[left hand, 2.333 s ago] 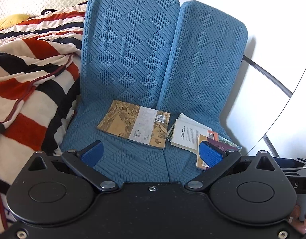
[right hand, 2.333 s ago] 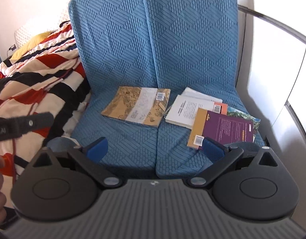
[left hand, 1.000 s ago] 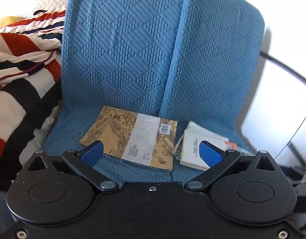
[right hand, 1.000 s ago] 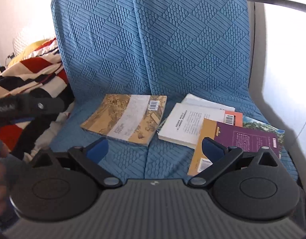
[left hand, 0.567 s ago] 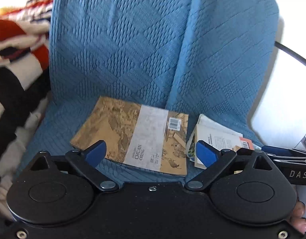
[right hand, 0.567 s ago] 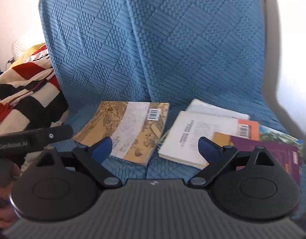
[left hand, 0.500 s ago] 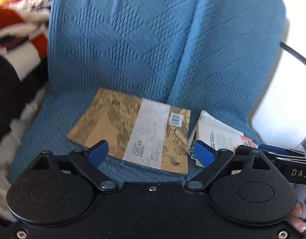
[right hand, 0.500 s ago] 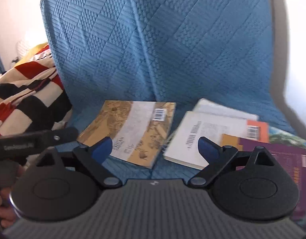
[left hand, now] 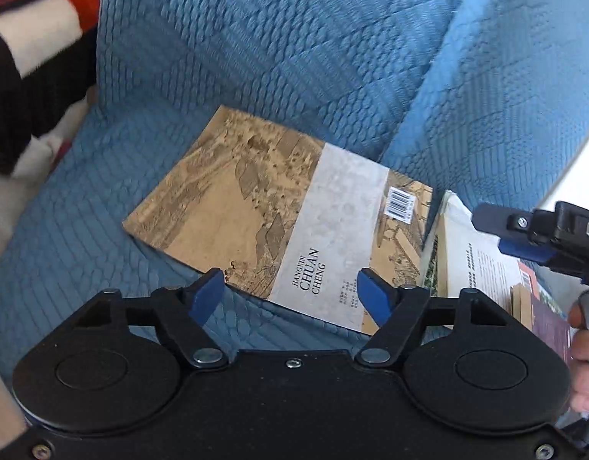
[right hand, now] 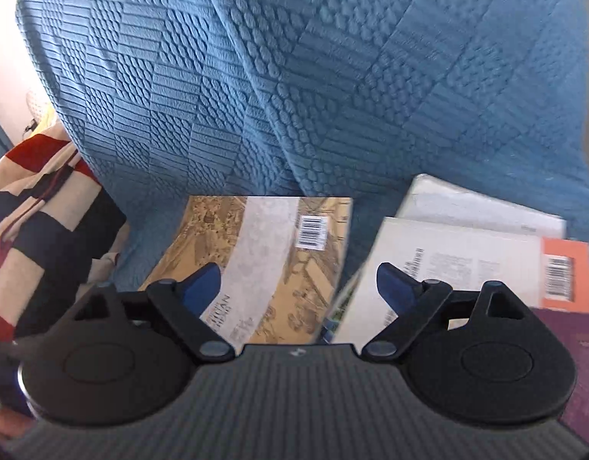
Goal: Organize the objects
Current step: 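Lower the open left gripper onto the tan book's edge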
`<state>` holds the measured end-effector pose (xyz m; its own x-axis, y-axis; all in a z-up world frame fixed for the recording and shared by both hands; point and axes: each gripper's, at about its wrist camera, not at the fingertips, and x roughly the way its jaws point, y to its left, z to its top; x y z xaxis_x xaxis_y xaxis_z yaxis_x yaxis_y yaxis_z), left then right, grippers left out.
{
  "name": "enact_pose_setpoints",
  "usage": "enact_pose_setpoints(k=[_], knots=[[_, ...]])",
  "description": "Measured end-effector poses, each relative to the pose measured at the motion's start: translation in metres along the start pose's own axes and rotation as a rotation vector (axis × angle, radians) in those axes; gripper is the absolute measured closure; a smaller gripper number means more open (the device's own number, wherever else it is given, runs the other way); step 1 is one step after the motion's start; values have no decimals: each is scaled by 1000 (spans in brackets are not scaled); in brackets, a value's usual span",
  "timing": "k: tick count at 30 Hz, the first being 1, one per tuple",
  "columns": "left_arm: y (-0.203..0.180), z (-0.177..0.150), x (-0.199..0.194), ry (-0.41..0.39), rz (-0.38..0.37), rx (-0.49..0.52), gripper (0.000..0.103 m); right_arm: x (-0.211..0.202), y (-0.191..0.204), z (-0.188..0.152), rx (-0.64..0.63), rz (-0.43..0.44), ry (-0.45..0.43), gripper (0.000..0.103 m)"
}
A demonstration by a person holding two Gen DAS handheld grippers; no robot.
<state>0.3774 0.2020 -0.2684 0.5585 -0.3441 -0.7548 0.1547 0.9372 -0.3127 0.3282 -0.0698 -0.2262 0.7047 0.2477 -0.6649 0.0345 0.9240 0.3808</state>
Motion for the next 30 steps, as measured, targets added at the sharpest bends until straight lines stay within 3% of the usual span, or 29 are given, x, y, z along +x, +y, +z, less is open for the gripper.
enact_pose_setpoints(k=[7, 13, 18, 27, 30], knots=[[15, 1, 18, 30, 21, -39, 50, 52, 1, 27, -112, -54, 29, 13], [23, 0, 25, 60, -5, -76, 58, 88, -17, 43, -87, -94, 67, 13], [32, -3, 35, 111, -27, -150, 59, 104, -24, 47, -121, -35, 97, 13], [41, -1, 38, 106, -53, -205, 59, 122, -37, 46, -86, 114, 150, 13], [41, -1, 38, 108, -55, -209, 60, 131, -32, 44, -91, 150, 197, 23]])
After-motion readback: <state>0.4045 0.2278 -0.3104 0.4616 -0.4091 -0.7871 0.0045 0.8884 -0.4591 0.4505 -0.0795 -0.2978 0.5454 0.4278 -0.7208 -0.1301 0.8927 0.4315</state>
